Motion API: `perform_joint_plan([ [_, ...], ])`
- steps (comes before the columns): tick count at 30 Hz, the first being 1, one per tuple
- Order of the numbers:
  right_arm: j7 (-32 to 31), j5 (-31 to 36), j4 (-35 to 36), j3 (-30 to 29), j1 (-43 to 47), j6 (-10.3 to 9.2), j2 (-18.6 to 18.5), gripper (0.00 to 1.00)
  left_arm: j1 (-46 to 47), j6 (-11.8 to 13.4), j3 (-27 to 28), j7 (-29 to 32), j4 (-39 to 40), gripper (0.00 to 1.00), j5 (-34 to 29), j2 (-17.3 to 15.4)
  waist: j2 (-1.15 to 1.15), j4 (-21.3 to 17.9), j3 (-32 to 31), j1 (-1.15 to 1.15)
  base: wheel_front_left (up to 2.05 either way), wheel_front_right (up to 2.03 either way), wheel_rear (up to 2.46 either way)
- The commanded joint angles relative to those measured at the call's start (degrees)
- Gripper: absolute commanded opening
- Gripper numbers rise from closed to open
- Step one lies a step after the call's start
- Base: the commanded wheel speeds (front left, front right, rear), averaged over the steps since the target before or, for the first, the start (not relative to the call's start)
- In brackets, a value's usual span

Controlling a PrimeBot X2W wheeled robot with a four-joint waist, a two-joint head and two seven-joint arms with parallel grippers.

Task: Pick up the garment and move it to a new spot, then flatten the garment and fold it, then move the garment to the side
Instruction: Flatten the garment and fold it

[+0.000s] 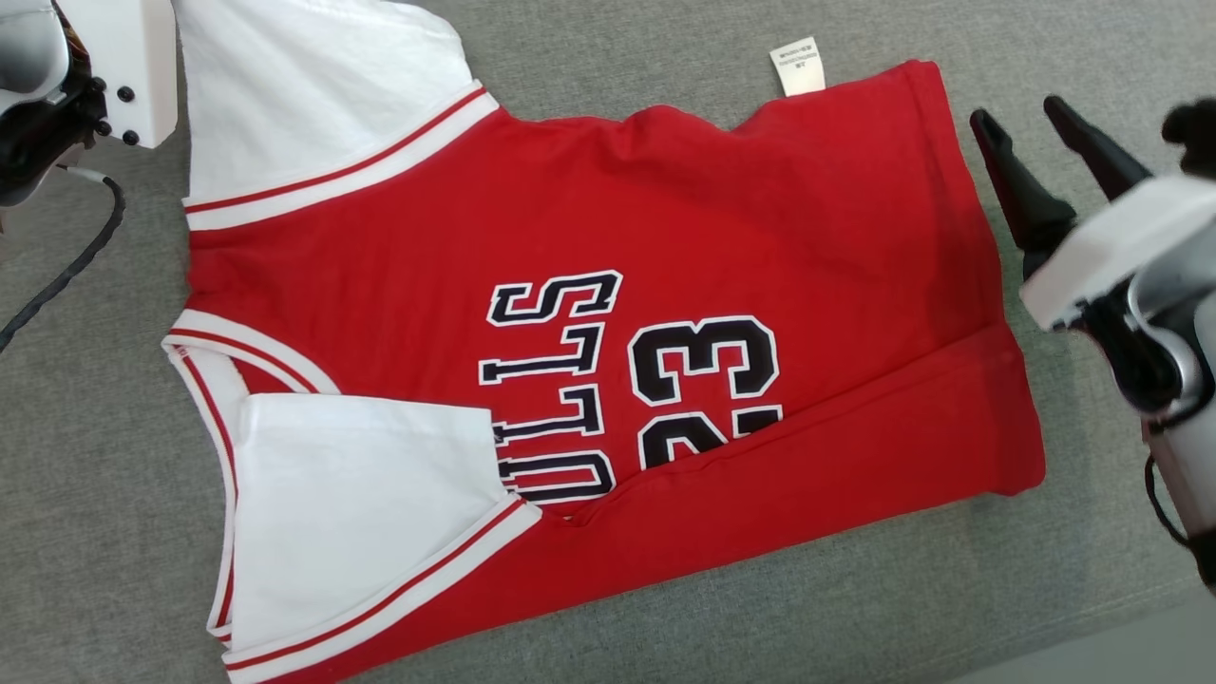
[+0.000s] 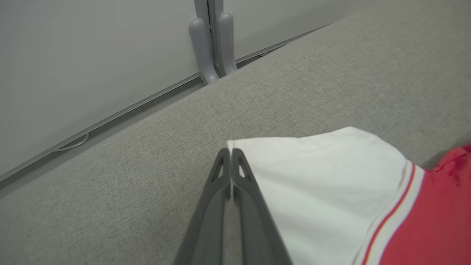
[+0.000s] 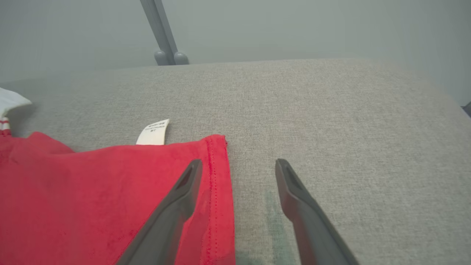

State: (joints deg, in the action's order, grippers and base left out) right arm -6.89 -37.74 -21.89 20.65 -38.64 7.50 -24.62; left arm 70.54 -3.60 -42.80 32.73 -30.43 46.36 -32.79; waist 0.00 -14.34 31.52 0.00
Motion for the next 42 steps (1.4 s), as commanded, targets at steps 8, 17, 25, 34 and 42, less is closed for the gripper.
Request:
perform_joint_plan([
  [8,-13.19,12.99,-13.29,-2.54,-12.94,-0.04,6.22,1.0,-1.7,-0.06,-0.76,0.26,3.37,0.0,-0.39,-1.53,0.0,1.46,-0.68,0.0,0.0,0.0,0.0],
  [17,-19.92,16.5,-19.32,-3.72,-17.95,-0.04,11.14,1.0,-2.65,0.58,-1.01,1.08,5.02,0.0,0.03,-2.86,0.0,1.06,-1.13,0.0,0.0,0.0,0.0],
  [25,-21.6,16.29,-21.95,-3.78,-20.06,-0.04,12.43,0.44,-2.82,1.21,-1.31,1.67,6.09,0.0,0.21,-2.94,0.0,1.51,-0.93,0.0,0.0,0.0,0.0],
  [34,-21.07,15.78,-23.86,-4.24,-20.76,-0.04,11.96,0.0,-3.05,1.39,-1.39,1.27,6.49,0.0,0.41,-3.36,0.0,2.24,-0.64,0.0,0.0,0.0,0.0],
  [42,-19.73,15.42,-24.18,-4.22,-21.25,-0.04,11.27,0.0,-2.95,1.39,-1.03,-0.78,6.77,0.0,-0.38,-3.83,0.0,2.52,-0.87,0.0,0.0,0.0,0.0],
])
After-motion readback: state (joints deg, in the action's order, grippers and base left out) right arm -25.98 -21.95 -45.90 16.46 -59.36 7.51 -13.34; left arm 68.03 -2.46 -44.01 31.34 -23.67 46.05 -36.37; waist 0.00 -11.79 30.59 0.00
